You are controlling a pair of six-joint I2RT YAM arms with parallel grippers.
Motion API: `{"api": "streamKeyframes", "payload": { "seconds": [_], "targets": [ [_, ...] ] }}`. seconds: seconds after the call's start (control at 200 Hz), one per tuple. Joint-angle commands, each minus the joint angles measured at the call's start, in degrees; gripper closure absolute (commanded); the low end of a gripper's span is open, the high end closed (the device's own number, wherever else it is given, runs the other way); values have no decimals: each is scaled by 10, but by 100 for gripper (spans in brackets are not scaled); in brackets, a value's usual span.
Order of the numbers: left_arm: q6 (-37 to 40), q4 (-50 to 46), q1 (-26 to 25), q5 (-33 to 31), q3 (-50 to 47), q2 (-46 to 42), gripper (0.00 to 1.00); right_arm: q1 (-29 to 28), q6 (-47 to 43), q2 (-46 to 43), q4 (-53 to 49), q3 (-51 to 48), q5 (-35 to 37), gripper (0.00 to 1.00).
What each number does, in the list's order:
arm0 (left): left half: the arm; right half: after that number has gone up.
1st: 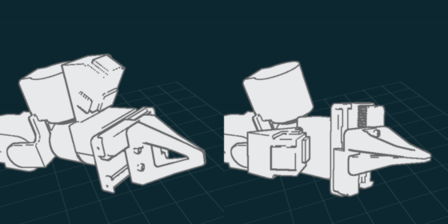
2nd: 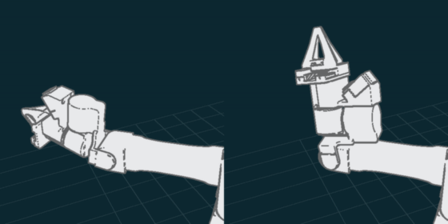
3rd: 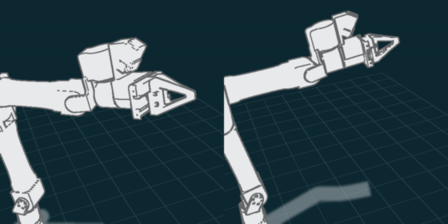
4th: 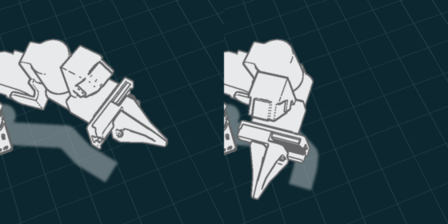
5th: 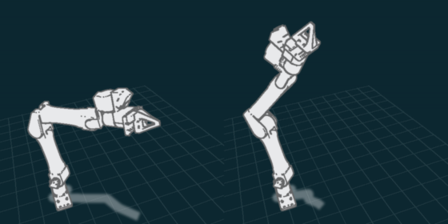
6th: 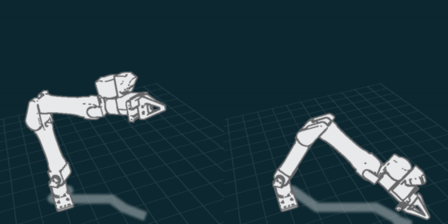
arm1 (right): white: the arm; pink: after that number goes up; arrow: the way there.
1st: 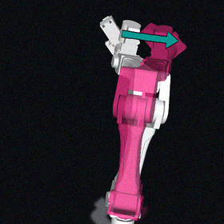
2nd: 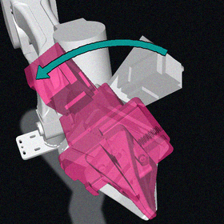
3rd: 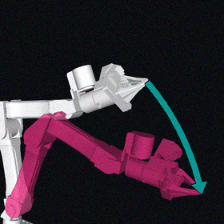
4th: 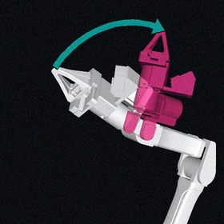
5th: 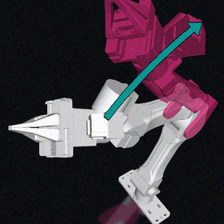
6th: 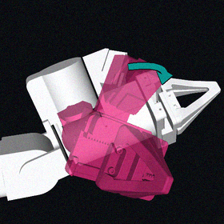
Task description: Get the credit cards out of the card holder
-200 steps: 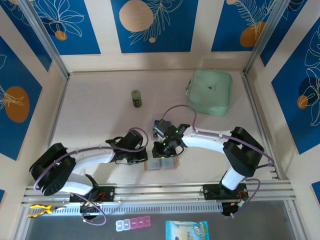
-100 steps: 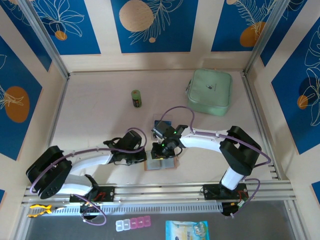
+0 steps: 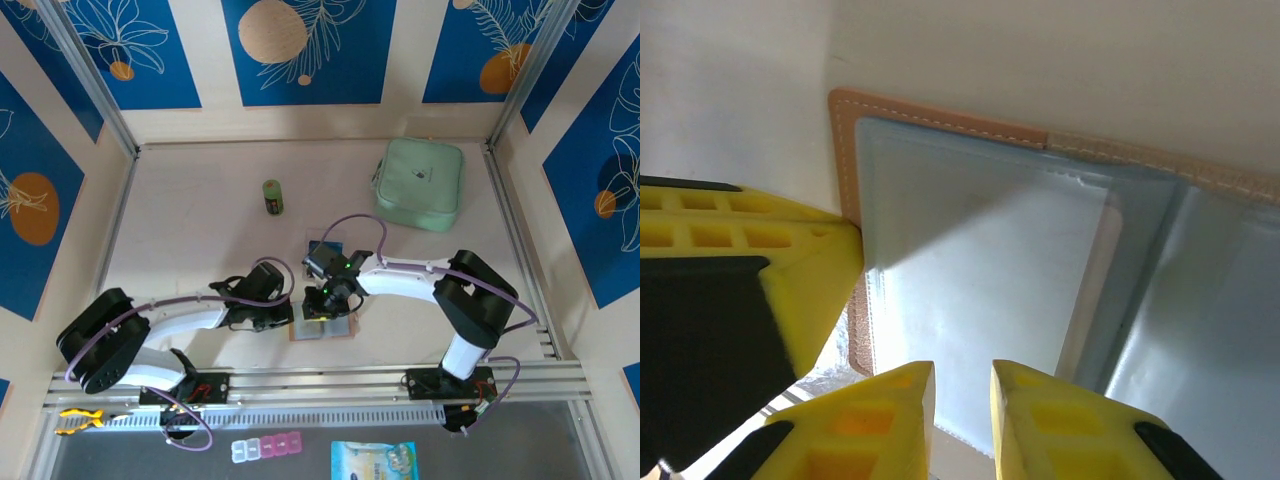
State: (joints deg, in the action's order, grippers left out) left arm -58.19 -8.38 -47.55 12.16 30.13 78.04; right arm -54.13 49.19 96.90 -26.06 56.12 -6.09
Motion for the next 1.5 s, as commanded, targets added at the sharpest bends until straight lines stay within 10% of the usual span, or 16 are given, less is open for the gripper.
{"api": "streamKeyframes", "payload": {
  "seconds": [0.0, 1.49],
  "targets": [
    [2, -28, -5, -8, -6, -2, 97, -6, 10, 10, 3, -3, -14, 76],
    [12, -63, -5, -14, 43, -40, 91, 27, 5, -34, 47, -81, -26, 75]
  ]
}}
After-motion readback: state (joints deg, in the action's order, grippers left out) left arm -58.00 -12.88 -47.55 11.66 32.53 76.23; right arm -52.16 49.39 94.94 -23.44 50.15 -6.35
